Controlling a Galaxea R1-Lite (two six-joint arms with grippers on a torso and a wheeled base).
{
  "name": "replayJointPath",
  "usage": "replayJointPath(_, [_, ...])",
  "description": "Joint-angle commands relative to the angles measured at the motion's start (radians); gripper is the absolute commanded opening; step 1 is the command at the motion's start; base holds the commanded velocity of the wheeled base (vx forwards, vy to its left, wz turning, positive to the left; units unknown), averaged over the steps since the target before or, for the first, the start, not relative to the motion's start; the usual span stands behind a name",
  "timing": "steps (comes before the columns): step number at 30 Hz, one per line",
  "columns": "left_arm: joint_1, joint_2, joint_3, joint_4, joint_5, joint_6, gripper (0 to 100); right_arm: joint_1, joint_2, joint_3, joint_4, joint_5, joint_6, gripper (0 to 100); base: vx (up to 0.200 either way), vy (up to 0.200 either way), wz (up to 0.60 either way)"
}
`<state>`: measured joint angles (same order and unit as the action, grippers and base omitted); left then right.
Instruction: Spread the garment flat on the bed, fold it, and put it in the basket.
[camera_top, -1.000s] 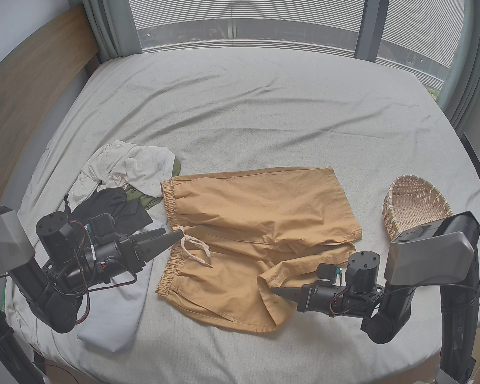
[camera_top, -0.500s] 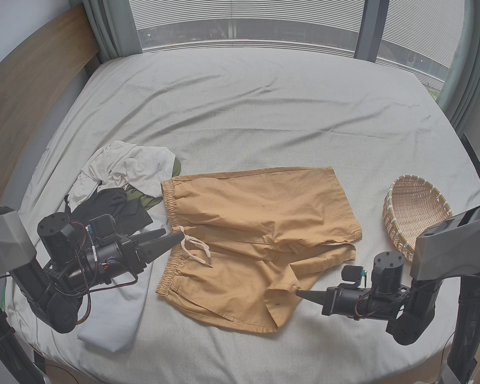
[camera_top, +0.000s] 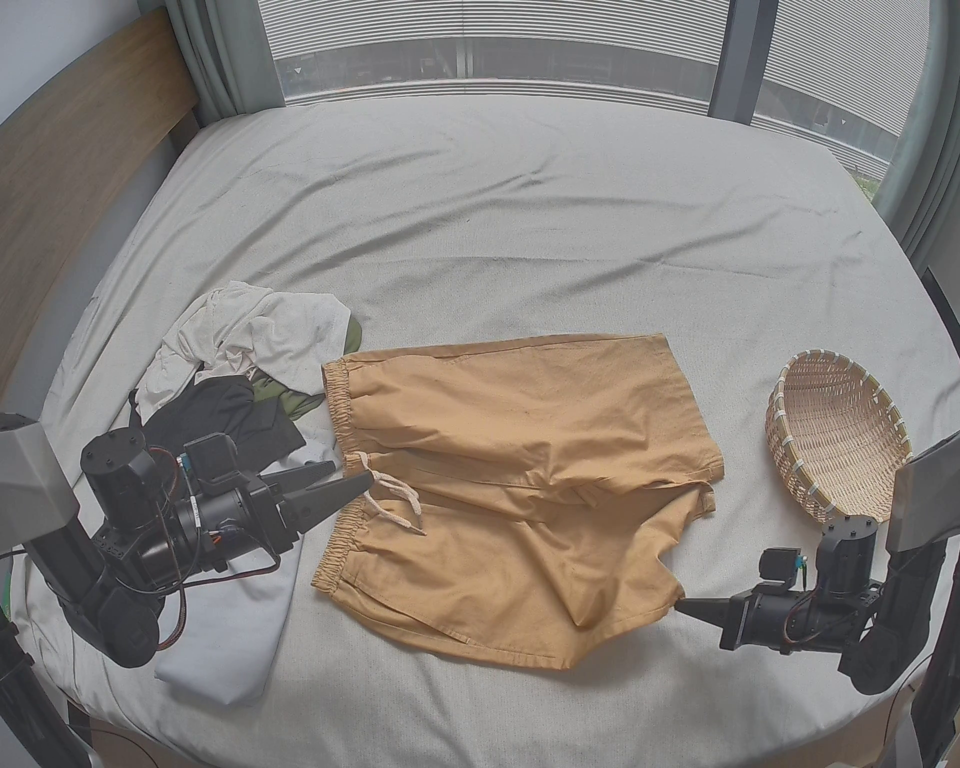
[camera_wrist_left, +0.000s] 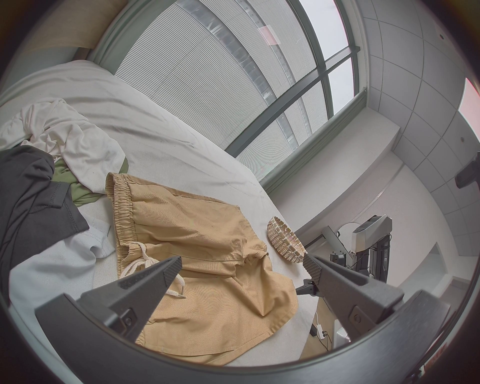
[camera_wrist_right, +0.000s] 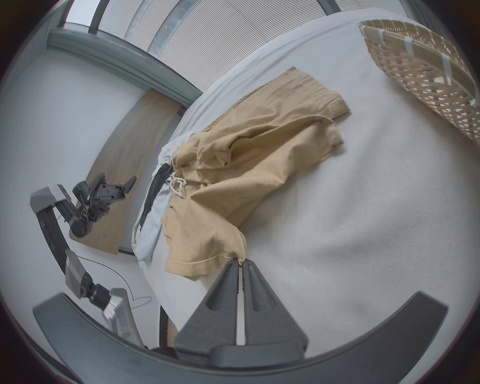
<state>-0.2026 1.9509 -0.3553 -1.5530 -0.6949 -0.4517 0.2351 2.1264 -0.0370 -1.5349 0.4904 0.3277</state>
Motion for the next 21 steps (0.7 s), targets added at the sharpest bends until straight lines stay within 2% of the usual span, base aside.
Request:
replayJointPath(1, [-0.003,0.003,0.003,-0.001,0.0,-0.001,100,-0.063,-0.011,0.037,0.042,0.0,-0.039,0,0.0,0.0,0.0])
replayJointPath(12, [-0.003,0.01,0.003,-0.001,0.0,0.004,100,-0.172,-0.085,0.037,0.176,0.0,-0.125,0,0.0,0.0,0.0])
replayJointPath(21, [-0.003,0.01,0.003,-0.001,0.0,0.005,100,-0.194,-0.163,0.037,0.335,-0.003,-0.141,0,0.0,0.0,0.0])
